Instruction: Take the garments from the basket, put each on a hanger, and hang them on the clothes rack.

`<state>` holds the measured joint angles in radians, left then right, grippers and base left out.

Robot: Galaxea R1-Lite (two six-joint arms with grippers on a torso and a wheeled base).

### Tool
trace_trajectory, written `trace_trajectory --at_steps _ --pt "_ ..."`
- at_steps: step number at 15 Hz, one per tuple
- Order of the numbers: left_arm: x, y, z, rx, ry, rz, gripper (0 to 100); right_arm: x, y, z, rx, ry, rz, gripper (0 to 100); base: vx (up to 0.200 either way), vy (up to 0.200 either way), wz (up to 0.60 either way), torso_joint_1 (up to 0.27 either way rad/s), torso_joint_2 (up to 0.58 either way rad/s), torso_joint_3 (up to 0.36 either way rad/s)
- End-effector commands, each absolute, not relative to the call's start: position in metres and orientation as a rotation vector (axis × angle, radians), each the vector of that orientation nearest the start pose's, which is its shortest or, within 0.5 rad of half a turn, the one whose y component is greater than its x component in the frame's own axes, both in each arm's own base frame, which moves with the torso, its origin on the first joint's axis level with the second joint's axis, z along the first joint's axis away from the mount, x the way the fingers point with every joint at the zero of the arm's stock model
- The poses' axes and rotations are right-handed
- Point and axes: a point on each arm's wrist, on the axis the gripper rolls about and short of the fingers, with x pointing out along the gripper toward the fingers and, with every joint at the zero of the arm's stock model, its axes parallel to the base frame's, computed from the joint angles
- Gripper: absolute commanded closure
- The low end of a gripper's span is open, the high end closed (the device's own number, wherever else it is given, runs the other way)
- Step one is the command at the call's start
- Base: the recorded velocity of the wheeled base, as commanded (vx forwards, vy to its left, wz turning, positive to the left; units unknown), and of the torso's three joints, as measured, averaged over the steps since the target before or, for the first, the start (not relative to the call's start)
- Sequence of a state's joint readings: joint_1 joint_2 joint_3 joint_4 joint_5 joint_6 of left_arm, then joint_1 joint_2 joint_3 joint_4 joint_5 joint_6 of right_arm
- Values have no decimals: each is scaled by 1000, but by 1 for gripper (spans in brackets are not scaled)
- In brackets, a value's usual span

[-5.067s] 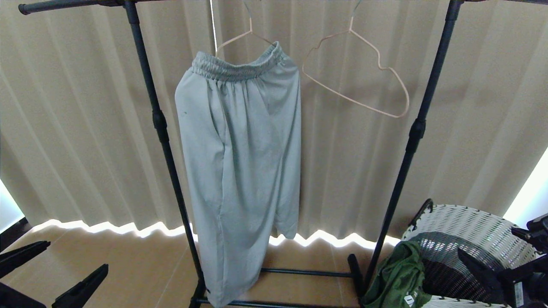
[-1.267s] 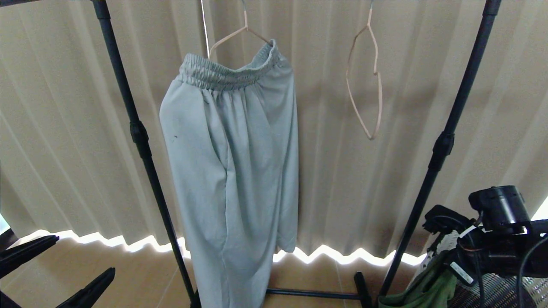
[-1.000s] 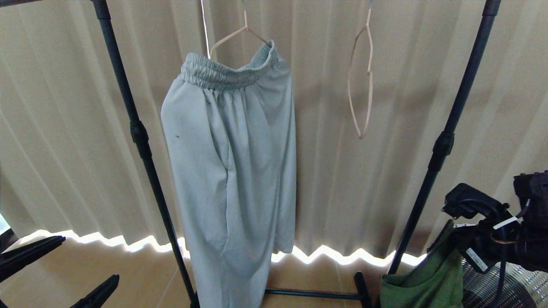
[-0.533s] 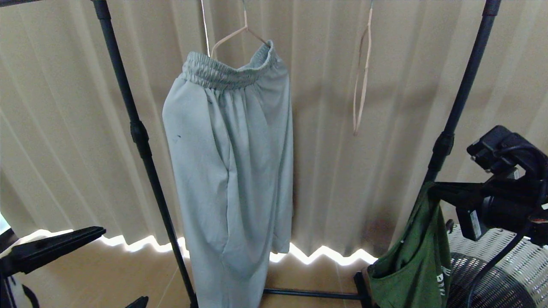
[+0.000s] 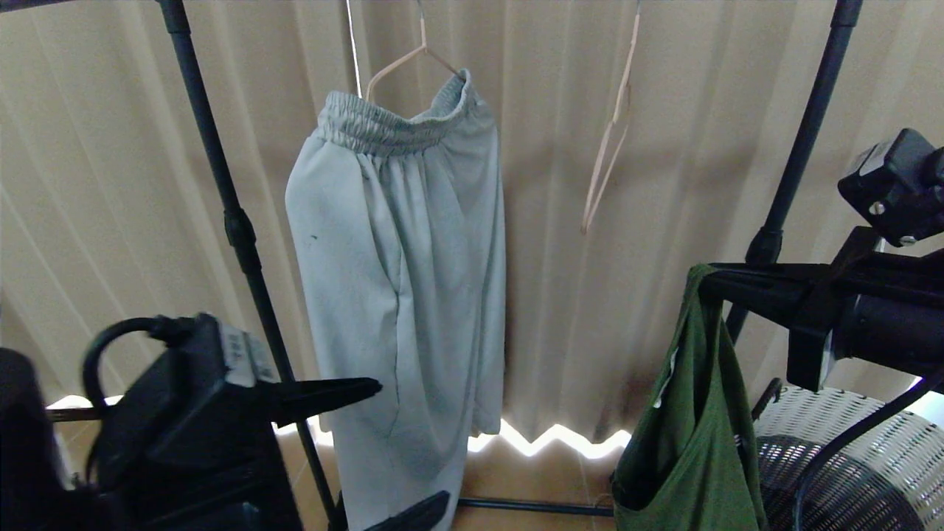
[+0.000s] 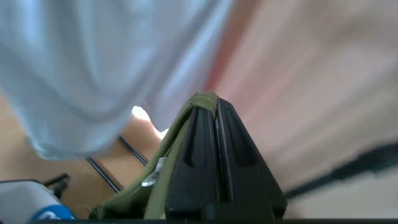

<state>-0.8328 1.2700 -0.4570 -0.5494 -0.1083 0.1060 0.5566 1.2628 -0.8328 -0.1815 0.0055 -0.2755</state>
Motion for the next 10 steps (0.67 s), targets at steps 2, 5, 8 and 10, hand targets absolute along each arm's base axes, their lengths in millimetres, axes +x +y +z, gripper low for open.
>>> trace_trajectory --at_steps 2,5,8,10 --pt "157 -202 160 130 359 -1006 0 160 116 266 -332 117 653 100 0 0 0 0 0 0" --pt "178 -228 146 115 385 -995 0 149 120 272 -326 83 700 100 0 0 0 0 0 0" --pt "196 -251 129 107 427 -976 0 140 119 277 -318 52 726 100 0 0 0 0 0 0" --pt "200 -258 125 101 440 -977 0 138 119 278 -316 46 733 100 0 0 0 0 0 0"
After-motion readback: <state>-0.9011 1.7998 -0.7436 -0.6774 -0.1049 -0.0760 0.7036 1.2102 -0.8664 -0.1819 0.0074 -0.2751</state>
